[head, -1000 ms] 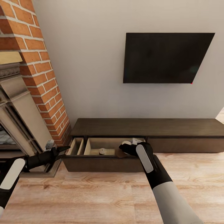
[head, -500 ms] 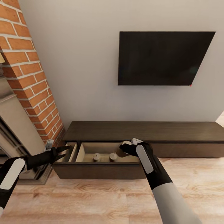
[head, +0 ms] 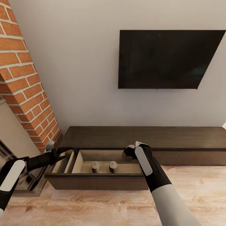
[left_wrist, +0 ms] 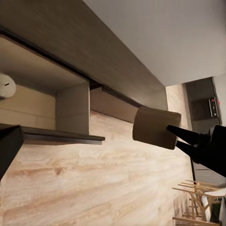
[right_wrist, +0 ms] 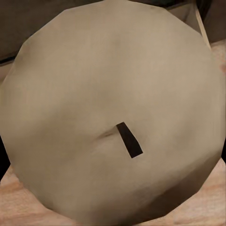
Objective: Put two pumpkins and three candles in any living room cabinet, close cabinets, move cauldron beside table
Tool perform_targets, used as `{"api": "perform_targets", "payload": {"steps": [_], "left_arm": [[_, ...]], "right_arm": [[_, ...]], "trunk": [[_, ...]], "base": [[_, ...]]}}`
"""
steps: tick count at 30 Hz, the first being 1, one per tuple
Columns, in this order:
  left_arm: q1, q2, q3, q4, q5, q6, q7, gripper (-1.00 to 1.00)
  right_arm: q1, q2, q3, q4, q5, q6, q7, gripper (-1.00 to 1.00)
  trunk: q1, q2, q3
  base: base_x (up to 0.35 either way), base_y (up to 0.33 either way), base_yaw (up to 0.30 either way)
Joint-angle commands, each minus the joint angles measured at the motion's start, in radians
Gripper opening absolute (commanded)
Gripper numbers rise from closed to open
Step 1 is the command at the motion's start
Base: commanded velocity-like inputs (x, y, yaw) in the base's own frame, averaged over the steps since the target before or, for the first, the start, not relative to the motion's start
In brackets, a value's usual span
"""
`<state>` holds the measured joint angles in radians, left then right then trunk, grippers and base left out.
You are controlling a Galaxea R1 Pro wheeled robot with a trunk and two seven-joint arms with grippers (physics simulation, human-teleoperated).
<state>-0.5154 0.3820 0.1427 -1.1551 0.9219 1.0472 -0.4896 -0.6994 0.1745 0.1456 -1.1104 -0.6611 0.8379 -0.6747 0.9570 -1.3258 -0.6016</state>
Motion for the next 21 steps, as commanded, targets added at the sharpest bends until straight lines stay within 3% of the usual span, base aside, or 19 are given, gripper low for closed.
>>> {"api": "perform_targets", "payload": {"steps": [1, 6, 10, 15, 21], "left_arm": [[0.000, 0.000, 0.000, 0.000, 0.000, 0.000, 0.000, 1.00], [0.000, 0.000, 0.000, 0.000, 0.000, 0.000, -0.001, 1.00], [0.001, 0.000, 0.000, 0.000, 0.001, 0.000, -0.001, 1.00], [0.001, 0.000, 0.000, 0.000, 0.000, 0.000, -0.001, 1.00], [0.002, 0.000, 0.000, 0.000, 0.001, 0.000, -0.001, 1.00]], "right_arm": [[0.000, 0.000, 0.000, 0.002, 0.001, -0.001, -0.001, -1.00], [-0.001, 0.000, 0.003, 0.071, 0.004, -0.001, -0.002, -1.00], [-0.001, 0.000, 0.038, 0.121, 0.007, -0.004, -0.002, -1.00], [-0.002, 0.000, 0.054, 0.140, 0.009, -0.010, -0.001, -1.00], [-0.001, 0.000, 0.061, 0.189, 0.010, -0.066, 0.000, -1.00]], "trunk": [[0.000, 0.000, 0.000], [0.000, 0.000, 0.000], [0.000, 0.000, 0.000], [0.000, 0.000, 0.000], [0.000, 0.000, 0.000]], "base": [[0.204, 0.019, 0.000], [0.166, 0.006, 0.000], [0.046, 0.001, 0.000], [0.008, 0.000, 0.000], [0.102, 0.053, 0.000]]}}
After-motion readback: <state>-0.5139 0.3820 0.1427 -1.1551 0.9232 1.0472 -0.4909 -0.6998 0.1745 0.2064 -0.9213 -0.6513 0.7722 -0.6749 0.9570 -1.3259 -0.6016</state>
